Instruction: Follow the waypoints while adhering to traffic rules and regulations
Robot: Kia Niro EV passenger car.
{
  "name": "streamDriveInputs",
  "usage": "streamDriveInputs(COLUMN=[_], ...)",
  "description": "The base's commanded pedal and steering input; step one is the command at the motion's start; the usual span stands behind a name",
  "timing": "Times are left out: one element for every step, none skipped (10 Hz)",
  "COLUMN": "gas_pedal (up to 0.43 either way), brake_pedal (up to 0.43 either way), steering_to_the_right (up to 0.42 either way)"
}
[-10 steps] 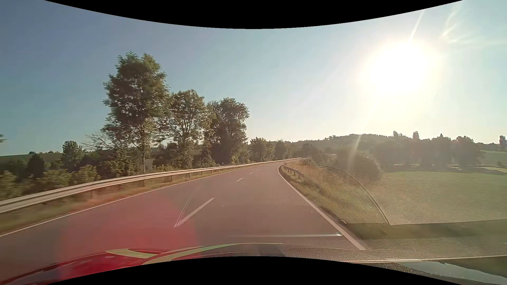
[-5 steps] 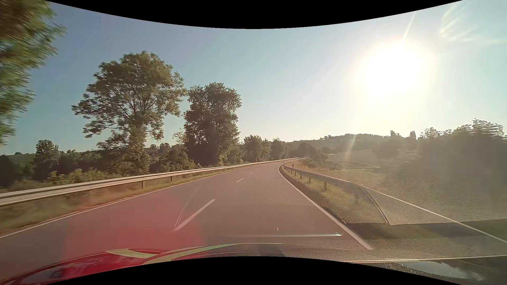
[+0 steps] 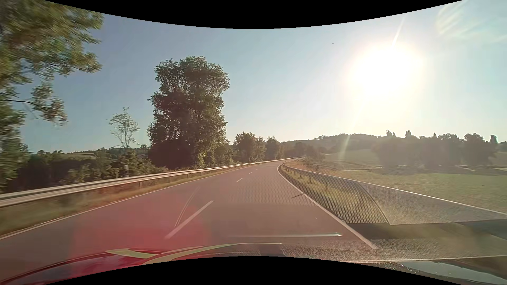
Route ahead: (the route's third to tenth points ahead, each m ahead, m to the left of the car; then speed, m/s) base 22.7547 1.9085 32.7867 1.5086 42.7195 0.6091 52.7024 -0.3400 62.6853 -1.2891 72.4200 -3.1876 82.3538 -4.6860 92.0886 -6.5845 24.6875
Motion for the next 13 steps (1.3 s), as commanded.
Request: streamDriveInputs(gas_pedal=[0.209, 0.209, 0.209, 0.209, 0.209, 0.209, 0.209, 0.209, 0.209, 0.209, 0.209, 0.209, 0.209], brake_pedal=[0.0, 0.0, 0.0, 0.0, 0.0, 0.0, 0.0, 0.0, 0.0, 0.0, 0.0, 0.0, 0.0], steering_to_the_right=[0.012, 0.012, 0.012, 0.012, 0.012, 0.012, 0.012, 0.011, 0.01, 0.01, 0.01, 0.01, 0.01])
